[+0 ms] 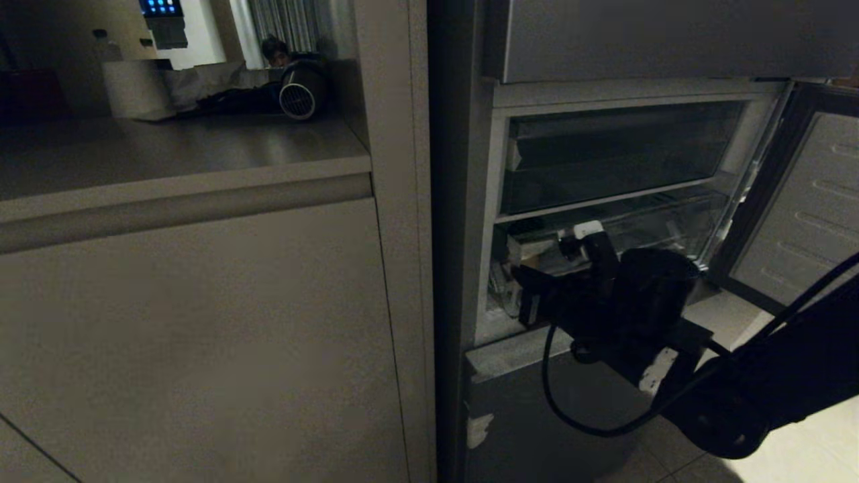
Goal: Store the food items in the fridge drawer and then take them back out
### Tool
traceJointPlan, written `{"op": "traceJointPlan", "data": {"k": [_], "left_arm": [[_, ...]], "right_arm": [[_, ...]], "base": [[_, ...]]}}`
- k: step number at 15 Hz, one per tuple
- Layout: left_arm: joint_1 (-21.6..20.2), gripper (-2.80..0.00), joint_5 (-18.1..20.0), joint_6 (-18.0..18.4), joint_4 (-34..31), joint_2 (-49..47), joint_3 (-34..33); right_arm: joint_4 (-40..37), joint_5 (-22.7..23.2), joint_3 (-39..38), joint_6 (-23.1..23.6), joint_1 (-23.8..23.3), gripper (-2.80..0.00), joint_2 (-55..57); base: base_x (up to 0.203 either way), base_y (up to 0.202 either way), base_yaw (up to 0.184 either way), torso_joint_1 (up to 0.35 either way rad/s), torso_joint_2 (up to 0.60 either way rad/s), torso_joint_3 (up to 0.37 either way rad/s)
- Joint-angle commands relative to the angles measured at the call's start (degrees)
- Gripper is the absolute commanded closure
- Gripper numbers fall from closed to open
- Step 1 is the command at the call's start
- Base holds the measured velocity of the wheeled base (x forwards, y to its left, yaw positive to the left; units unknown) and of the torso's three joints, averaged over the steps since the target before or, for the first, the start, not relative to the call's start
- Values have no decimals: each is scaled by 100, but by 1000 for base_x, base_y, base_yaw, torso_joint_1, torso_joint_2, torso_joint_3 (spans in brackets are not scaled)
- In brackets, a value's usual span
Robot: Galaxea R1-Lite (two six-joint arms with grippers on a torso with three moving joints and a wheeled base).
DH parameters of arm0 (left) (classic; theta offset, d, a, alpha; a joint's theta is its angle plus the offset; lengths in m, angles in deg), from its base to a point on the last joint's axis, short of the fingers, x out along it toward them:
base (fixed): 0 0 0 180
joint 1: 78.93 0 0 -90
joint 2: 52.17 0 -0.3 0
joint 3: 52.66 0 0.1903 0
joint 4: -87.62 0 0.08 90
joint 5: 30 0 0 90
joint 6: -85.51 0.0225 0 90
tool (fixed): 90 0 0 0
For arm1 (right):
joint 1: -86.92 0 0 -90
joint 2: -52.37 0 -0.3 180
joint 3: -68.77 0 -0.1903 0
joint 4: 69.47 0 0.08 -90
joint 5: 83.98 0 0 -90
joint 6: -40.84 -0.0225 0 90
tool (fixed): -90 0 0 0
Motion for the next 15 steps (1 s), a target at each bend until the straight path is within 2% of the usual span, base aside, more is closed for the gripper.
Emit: {"op": "traceJointPlan", "data": {"k": [1,4,8,9,15], "left_arm": [[0,0,-1,-1,0,-1,-9],[0,0,-1,-1,0,-1,-1],[0,0,-1,-1,0,-10,-1],[0,0,-1,-1,0,-1,-1],[0,0,-1,-1,0,-10,-1]], "right_arm": [[32,-80,-451,-11,129,0,-489],[40,-516,-1368,-31,545,0,-1189],[33,-1000,-2142,-39,944,0,-1942],[28,-1054,-2371,-40,1048,-280,-2176],[2,-1415,-3264,-47,1356,-280,-3201]], "base": [[0,0,0,0,0,0],[0,0,0,0,0,0],[0,0,0,0,0,0],[0,0,0,0,0,0],[0,0,0,0,0,0]]}}
